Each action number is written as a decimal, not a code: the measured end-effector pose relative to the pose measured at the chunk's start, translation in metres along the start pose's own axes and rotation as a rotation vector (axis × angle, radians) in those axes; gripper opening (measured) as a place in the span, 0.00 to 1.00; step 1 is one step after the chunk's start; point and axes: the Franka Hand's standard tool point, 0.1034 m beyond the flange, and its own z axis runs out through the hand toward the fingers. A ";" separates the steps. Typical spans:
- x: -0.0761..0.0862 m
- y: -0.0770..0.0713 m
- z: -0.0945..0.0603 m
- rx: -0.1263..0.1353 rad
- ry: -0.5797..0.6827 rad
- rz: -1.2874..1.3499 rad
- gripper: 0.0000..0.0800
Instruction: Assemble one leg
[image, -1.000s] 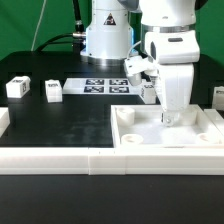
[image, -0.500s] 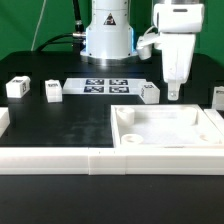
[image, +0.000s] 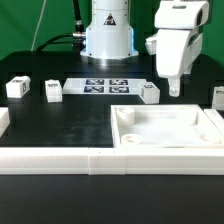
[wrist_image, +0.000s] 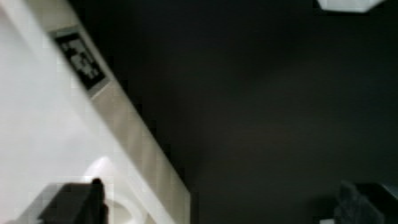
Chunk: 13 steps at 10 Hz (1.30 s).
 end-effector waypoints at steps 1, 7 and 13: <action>-0.004 -0.007 0.003 -0.003 0.026 0.142 0.81; 0.043 -0.065 0.008 0.058 0.039 0.936 0.81; 0.059 -0.068 0.007 0.115 0.049 1.420 0.81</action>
Offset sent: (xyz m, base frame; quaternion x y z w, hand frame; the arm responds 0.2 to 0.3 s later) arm -0.0204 0.0375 -0.0074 -0.0244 0.0047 0.3540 0.9349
